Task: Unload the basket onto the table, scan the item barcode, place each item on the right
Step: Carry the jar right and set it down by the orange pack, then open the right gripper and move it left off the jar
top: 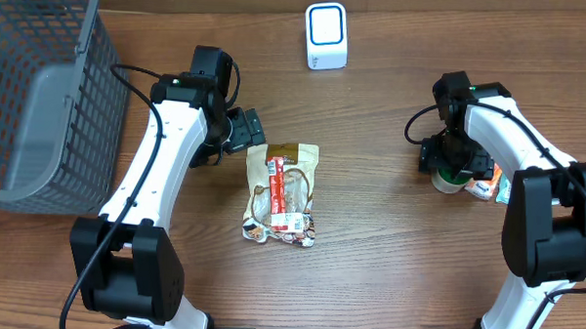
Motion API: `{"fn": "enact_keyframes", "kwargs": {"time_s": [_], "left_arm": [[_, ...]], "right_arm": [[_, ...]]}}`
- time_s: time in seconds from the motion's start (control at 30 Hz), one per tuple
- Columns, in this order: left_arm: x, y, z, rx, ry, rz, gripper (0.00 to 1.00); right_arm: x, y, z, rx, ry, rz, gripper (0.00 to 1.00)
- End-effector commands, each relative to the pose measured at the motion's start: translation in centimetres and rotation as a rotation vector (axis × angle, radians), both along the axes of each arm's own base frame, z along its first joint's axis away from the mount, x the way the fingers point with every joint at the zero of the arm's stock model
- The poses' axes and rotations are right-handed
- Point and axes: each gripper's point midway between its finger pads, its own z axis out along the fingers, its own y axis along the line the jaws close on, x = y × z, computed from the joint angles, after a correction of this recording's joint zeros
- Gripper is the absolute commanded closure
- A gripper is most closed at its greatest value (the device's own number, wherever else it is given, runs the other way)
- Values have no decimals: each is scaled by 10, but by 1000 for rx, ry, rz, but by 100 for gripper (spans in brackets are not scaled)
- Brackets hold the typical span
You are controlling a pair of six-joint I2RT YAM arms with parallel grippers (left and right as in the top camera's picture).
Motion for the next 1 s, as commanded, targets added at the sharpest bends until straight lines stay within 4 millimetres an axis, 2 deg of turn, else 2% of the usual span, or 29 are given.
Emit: {"fn": "enact_keyframes", "kwargs": {"time_s": [0.0, 0.13, 0.2, 0.27, 0.33, 0.43, 0.57, 0.63, 0.73, 0.8, 0.97], "left_arm": [[5, -2, 14, -10, -43, 3, 1], [5, -2, 14, -10, -43, 3, 0], [5, -2, 14, -10, -43, 3, 0], [5, -2, 14, -10, -43, 3, 0], [5, -2, 14, -10, -43, 3, 0], [5, -2, 14, -10, -43, 3, 0], [5, -2, 14, -10, -43, 3, 0], [5, -2, 14, -10, -43, 3, 0], [5, -2, 14, -10, -43, 3, 0], [5, -2, 14, -10, -43, 3, 0], [5, -2, 14, -10, -43, 3, 0]], "right_arm": [[22, 2, 36, 6, -109, 3, 10], [39, 10, 87, 55, -233, 2, 7], [42, 25, 107, 143, -275, 13, 6], [37, 49, 119, 272, -283, 81, 7], [28, 64, 122, 353, -250, 119, 13], [15, 77, 115, 403, -196, 131, 28], [9, 92, 97, 408, -182, 169, 56], [7, 99, 84, 403, -183, 184, 58], [4, 99, 64, 344, -189, 200, 59], [3, 92, 51, 277, -196, 201, 58], [1, 53, 32, 63, -218, 123, 58]]}}
